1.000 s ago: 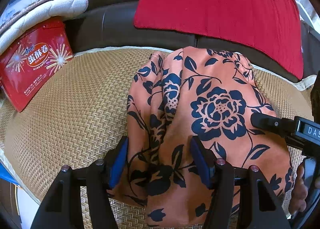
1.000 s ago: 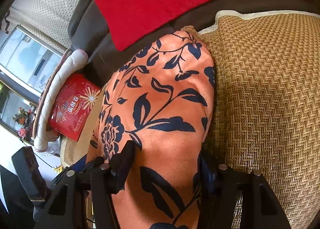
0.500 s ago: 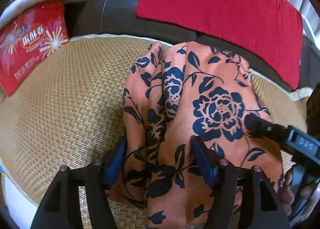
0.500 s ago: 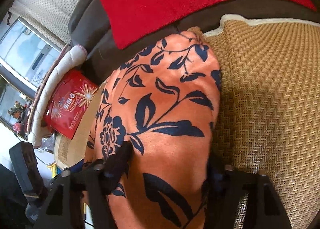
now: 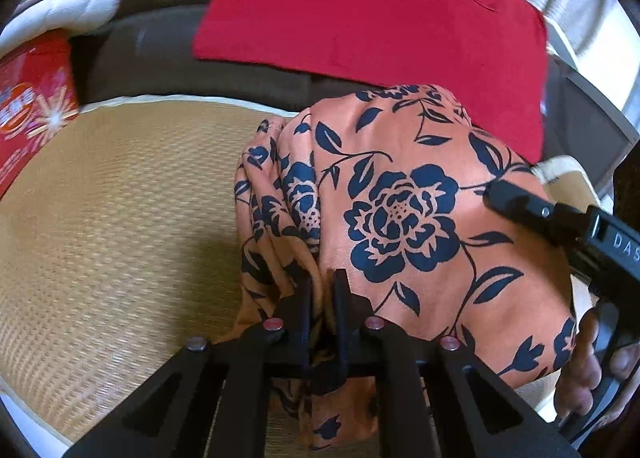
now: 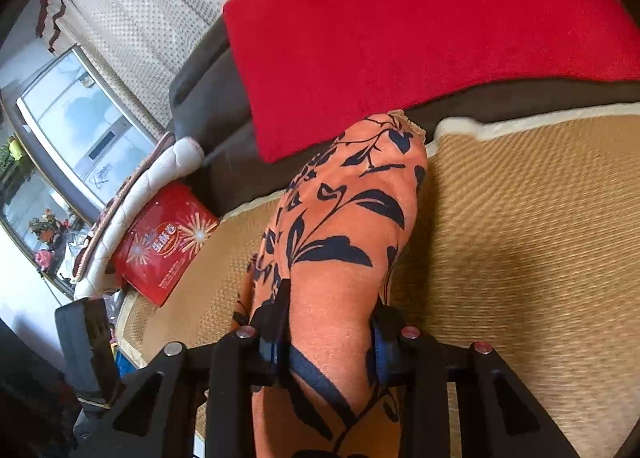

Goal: Fold small clothes

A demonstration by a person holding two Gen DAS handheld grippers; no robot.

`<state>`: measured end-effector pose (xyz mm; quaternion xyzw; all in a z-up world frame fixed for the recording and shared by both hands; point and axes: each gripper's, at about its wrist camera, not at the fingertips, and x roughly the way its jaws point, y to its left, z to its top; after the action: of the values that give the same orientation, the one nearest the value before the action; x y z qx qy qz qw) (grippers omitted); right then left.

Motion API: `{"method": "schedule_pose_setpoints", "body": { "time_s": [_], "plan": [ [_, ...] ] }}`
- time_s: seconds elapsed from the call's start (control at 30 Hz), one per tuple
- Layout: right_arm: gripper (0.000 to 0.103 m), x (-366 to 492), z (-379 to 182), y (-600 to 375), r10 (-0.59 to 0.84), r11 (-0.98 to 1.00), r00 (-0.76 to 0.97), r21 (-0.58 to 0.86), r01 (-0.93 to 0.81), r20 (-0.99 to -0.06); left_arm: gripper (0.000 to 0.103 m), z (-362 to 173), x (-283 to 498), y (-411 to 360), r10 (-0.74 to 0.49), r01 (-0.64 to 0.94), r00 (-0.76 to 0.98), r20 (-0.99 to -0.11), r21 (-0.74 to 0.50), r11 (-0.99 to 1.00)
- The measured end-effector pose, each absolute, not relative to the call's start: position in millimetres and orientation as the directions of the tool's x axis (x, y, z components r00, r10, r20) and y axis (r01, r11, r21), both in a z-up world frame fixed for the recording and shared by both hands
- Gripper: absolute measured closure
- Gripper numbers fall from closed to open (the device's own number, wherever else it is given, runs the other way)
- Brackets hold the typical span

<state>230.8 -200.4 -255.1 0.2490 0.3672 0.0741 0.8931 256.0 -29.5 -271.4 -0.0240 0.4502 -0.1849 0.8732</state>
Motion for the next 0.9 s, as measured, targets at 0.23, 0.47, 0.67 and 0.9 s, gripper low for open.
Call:
{"method": "schedule_pose_setpoints", "body": {
  "time_s": [0.23, 0.47, 0.67, 0.9],
  "plan": [
    [0.068, 201, -230, -270, 0.231, 0.861, 0.761, 0.492, 0.13, -0.606, 0.093, -263, 233, -100, -0.403, 0.427, 0.512, -0.758, -0.182, 0.886],
    [0.063, 204, -265, -327, 0.28, 0.786, 0.683, 0.569, 0.24, -0.675, 0.039, -266, 237, -123, -0.351, 0.405, 0.493, -0.796, -0.148, 0.903],
    [0.034, 208, -277, -344, 0.363, 0.689, 0.664, 0.668, 0.281, -0.654, 0.025, -275, 257, -91, -0.412, 0.28, 0.432, -0.802, -0.314, 0.907],
    [0.031, 216, -301, -352, 0.443, 0.596, 0.653, 0.746, 0.298, -0.614, 0.026, -285, 267, -87, -0.561, 0.304, 0.327, -0.76, -0.478, 0.824]
  ]
}}
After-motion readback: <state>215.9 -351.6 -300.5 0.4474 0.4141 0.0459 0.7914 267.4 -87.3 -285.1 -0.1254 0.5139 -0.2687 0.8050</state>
